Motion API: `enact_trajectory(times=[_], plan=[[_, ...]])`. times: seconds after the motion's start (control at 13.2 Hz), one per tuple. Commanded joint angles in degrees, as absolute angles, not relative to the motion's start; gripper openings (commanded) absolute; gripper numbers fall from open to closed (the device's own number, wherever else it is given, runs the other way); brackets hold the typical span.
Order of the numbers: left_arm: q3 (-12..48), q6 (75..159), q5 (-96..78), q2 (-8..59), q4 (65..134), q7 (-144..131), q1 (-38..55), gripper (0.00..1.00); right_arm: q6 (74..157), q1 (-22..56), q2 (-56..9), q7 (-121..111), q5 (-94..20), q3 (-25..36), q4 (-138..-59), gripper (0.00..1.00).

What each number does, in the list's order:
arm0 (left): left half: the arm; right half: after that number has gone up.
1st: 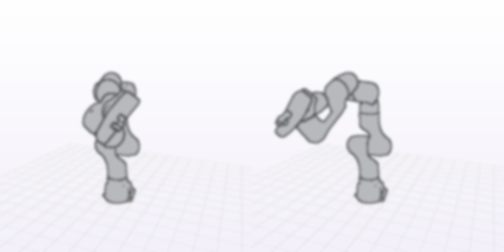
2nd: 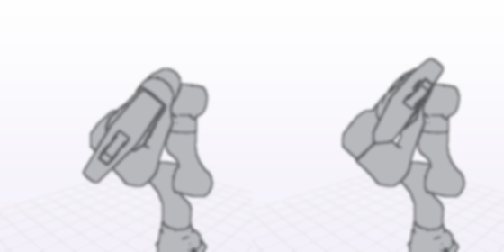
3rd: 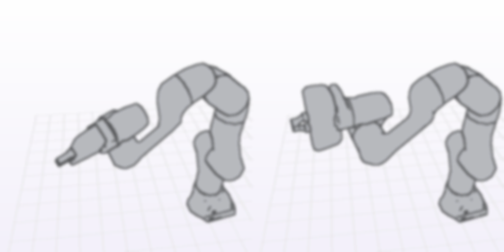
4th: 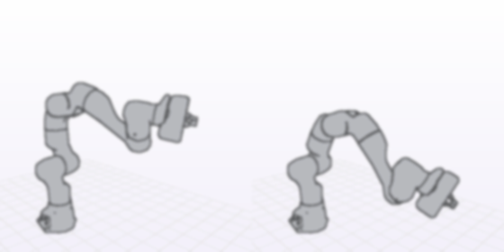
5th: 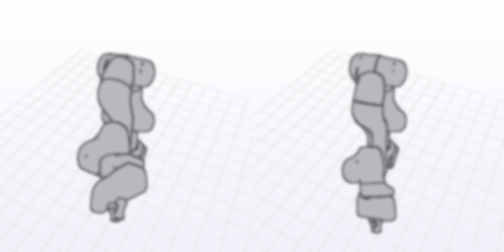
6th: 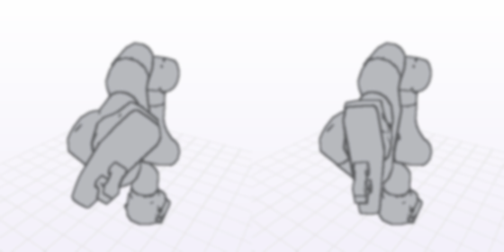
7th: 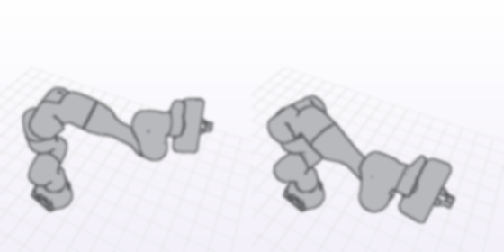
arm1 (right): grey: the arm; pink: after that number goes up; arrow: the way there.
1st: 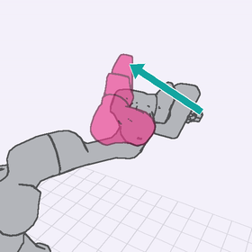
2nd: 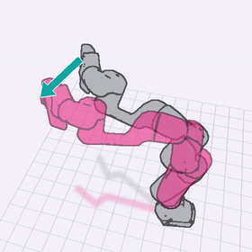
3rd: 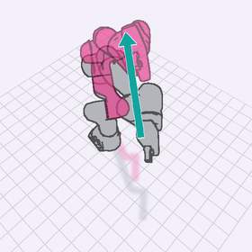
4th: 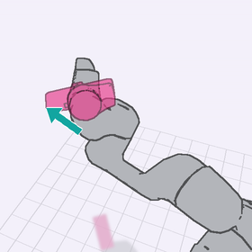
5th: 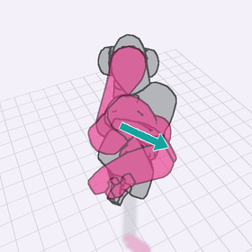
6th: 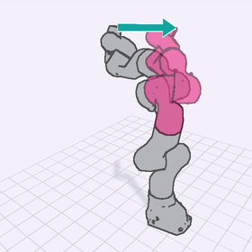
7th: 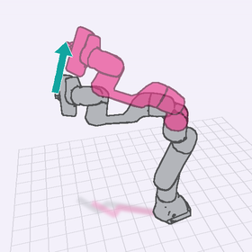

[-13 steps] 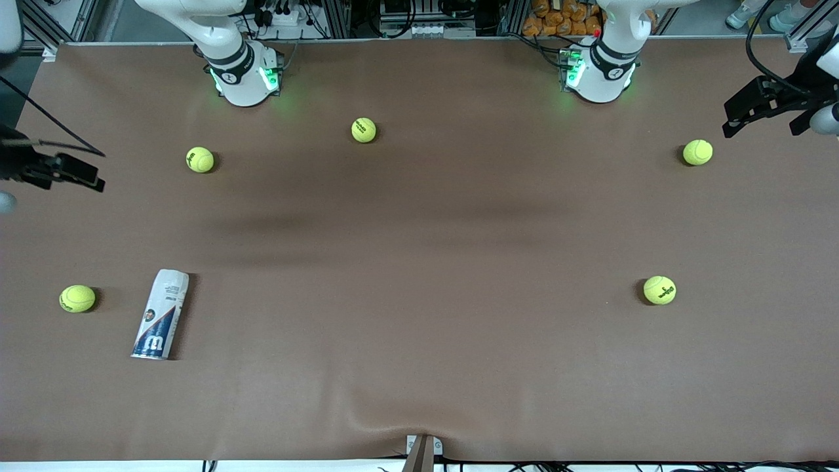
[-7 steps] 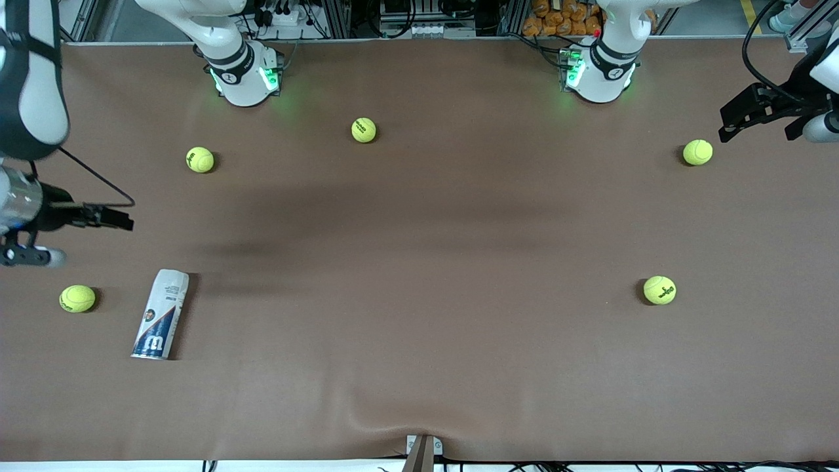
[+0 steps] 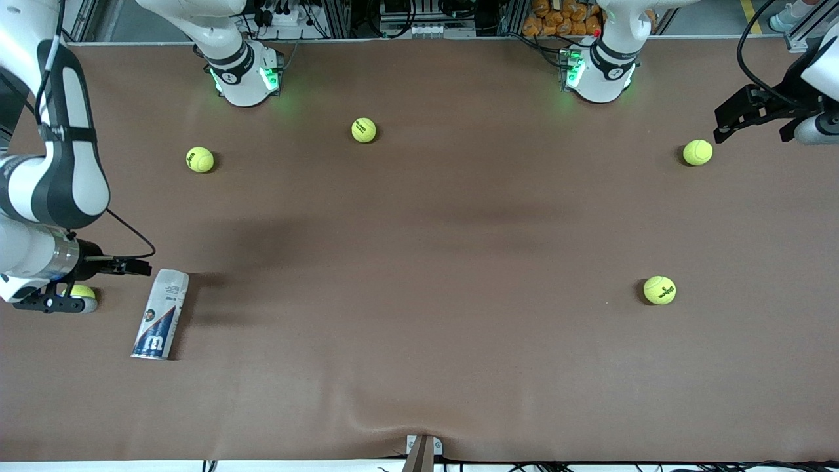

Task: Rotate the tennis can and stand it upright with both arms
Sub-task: 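Lower the right gripper over the can and close on its body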

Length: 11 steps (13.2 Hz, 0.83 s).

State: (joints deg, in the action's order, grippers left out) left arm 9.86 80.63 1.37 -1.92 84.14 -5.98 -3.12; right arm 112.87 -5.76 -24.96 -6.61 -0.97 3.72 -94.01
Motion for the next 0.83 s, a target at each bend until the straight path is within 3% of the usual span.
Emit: enact_trajectory(times=[0.0, 0.76], plan=[[9.93, 80.51, 0.62, -0.88, 83.32, -6.42, -2.90, 1.00, 114.86, -6.86, -28.03, -8.53, -0.79, 3.16, -92.20, 1.00], [9.93, 81.21, 0.62, 0.09, 83.50, -6.42, -3.16, 1.00, 128.39, -8.17, -36.20, -11.07, -0.88, 2.99, -92.11, 1.00]])
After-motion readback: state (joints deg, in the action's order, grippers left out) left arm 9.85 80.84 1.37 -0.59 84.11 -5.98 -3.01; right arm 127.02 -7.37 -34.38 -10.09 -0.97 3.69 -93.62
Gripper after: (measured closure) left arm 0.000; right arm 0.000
